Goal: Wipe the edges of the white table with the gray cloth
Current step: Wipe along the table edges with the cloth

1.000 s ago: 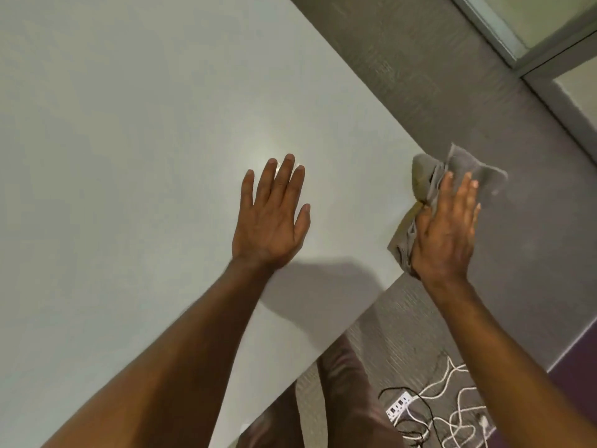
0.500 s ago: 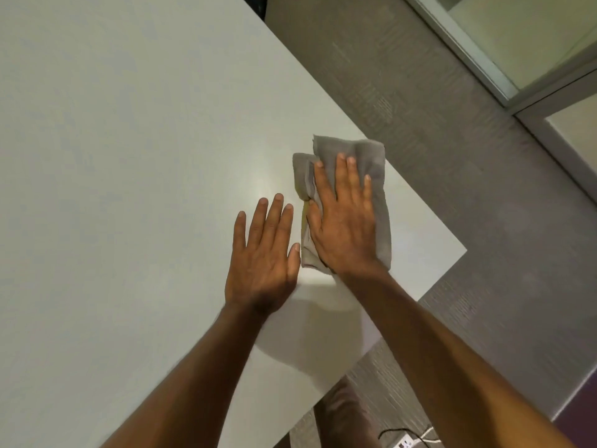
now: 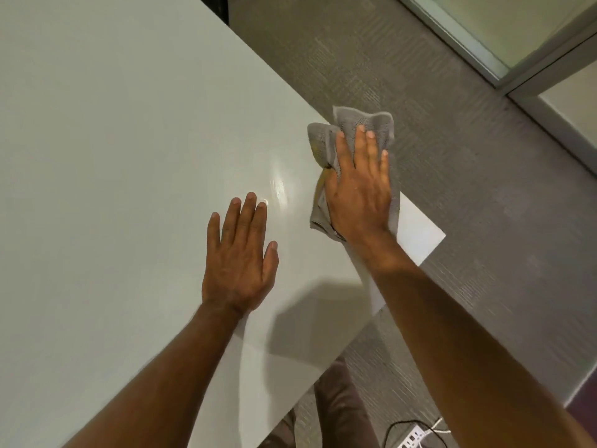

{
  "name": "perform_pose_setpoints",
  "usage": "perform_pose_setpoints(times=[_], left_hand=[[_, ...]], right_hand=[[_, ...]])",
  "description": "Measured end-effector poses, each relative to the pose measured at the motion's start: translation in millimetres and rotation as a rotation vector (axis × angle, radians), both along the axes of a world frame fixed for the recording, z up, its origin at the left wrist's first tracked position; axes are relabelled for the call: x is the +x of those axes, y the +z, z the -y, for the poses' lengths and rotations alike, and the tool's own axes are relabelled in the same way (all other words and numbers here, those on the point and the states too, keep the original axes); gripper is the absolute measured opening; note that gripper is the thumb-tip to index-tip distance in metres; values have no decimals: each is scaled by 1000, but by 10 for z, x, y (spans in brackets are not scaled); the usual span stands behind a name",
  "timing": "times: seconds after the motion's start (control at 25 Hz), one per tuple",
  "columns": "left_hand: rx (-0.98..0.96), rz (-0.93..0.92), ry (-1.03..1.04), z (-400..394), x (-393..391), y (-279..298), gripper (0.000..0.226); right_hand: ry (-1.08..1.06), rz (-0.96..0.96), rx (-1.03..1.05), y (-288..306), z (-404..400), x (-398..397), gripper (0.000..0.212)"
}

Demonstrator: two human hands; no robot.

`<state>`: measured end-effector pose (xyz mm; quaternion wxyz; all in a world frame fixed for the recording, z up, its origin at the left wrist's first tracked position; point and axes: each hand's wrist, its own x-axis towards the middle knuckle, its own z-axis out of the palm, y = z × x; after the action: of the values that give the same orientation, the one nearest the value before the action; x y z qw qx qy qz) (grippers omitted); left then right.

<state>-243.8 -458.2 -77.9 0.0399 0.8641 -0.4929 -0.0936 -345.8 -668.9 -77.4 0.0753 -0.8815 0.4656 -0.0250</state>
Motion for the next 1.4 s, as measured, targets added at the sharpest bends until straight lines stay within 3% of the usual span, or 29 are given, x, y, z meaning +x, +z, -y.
perform_pose_setpoints(times=[0.24, 0.4, 0.52, 0.72, 0.92, 1.04, 1.4], left_hand=[[-3, 13, -2, -17, 4, -15, 66], [-2, 23, -2, -10, 3, -28, 67], [9, 36, -7, -25, -6, -26, 67], [-3, 20, -8, -24, -19, 23, 66], [5, -5, -14, -28, -40, 39, 67], [-1, -7, -3, -11, -54, 63, 66], [-32, 41, -13, -44, -63, -10, 65]], right_hand=[[-355, -23, 110, 121, -315, -1288, 61], [-524, 21, 102, 88, -387, -1112, 62], [-318, -92, 43, 69, -504, -652, 66], [34, -6, 93, 100, -1211, -125, 68], [-77, 51, 116, 51, -2461, -858, 60], [41, -44, 119, 51, -2943, -1115, 72], [-337, -61, 96, 106, -1083, -906, 72]])
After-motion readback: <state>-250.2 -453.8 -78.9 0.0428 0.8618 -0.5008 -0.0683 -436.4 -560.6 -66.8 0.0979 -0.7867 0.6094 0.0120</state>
